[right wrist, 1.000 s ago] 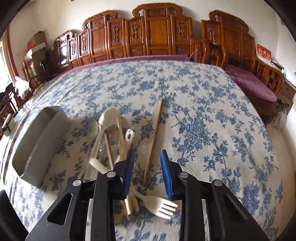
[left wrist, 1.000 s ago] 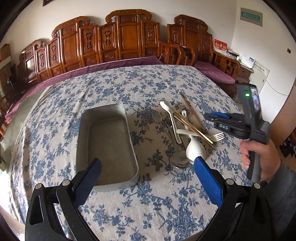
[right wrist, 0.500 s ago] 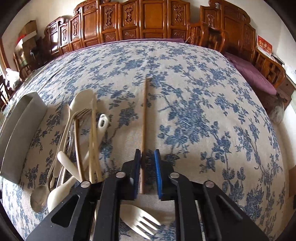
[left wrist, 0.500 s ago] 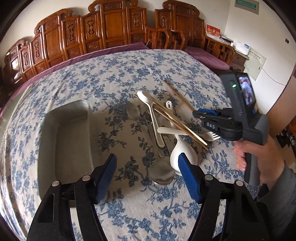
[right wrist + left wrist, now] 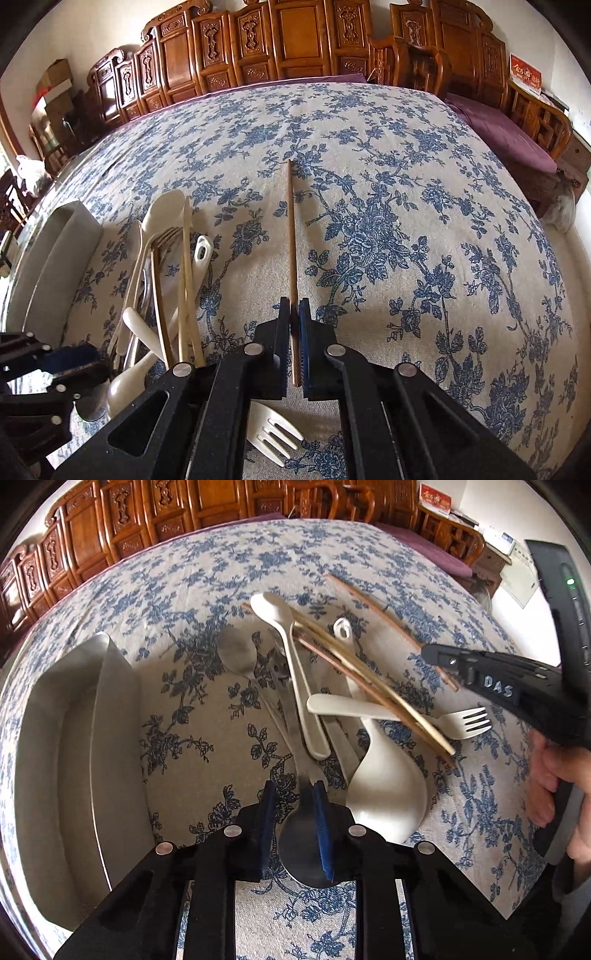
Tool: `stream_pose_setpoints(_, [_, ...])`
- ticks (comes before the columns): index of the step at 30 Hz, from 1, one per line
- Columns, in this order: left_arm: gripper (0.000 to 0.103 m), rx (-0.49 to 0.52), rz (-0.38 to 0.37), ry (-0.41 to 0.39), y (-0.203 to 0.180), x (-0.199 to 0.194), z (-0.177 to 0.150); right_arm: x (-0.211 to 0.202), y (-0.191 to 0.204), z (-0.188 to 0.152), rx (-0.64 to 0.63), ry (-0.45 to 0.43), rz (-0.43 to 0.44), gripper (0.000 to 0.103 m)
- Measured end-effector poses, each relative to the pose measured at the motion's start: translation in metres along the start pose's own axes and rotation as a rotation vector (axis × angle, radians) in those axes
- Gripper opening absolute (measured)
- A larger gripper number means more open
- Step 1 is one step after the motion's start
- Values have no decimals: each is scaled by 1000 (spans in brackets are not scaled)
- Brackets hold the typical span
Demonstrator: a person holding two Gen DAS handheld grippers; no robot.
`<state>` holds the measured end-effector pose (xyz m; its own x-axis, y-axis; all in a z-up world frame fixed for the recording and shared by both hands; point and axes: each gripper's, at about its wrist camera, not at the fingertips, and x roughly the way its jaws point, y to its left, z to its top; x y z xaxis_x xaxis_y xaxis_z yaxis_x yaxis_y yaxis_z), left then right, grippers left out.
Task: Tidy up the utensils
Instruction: 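Grasp the metal smiley-face spoon with the left tool while the right tool grasps a wooden chopstick, then carry the metal spoon into the gray tray and open the left tool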
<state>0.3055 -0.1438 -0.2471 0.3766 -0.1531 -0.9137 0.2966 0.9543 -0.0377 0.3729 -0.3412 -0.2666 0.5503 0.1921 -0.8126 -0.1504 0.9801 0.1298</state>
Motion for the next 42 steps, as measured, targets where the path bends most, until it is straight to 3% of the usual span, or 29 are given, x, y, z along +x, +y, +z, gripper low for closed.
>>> stream_pose_setpoints(9, [20, 24, 83, 0, 2, 1, 5, -4, 1, 2, 11, -9, 13, 6])
stream_pose_setpoints(18, [20, -7, 48, 7, 9, 8, 17, -5, 3, 3, 13, -12, 16, 6])
stream_pose_setpoints(20, [15, -6, 46, 3, 10, 9, 18, -5, 3, 3, 13, -12, 16, 6])
stream_pose_setpoints(21, [5, -5, 43, 1, 10, 9, 17, -5, 3, 3, 14, -12, 17, 6])
stream_pose_setpoints(28, [5, -6, 53, -11, 18, 3, 10, -5, 7, 4, 3, -11, 25, 6])
stream_pose_setpoints(42, [5, -16, 29, -127, 32, -50, 6, -8, 21, 6, -33, -25, 14, 6])
